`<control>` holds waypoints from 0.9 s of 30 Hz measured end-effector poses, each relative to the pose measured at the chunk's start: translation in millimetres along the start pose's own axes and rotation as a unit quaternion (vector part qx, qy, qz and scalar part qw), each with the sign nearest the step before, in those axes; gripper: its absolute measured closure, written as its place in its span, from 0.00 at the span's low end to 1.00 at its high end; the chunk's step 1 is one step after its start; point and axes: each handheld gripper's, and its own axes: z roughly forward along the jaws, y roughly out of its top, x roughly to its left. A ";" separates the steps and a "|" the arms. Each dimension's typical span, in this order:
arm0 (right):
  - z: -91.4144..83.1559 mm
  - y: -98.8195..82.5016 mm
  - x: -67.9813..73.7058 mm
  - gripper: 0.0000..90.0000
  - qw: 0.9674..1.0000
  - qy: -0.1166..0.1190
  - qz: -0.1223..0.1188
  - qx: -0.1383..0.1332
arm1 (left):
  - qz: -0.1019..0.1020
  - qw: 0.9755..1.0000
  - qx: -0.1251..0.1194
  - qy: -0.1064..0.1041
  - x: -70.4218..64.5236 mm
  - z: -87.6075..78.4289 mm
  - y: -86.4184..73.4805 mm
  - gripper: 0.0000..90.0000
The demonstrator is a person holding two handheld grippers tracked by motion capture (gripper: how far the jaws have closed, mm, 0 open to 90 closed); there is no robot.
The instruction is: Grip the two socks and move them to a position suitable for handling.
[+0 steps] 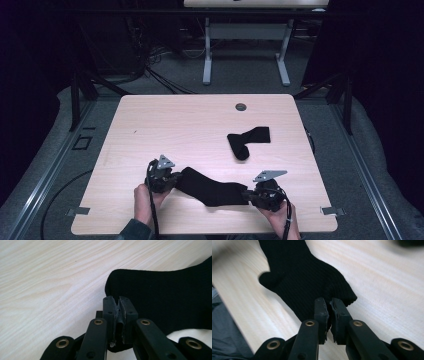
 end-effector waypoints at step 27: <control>10.5 -8.8 -3.7 0.60 0.996 -0.004 -0.041 0.075 | -0.008 0.999 0.026 0.039 -36.3 -19.7 -50.1 0.34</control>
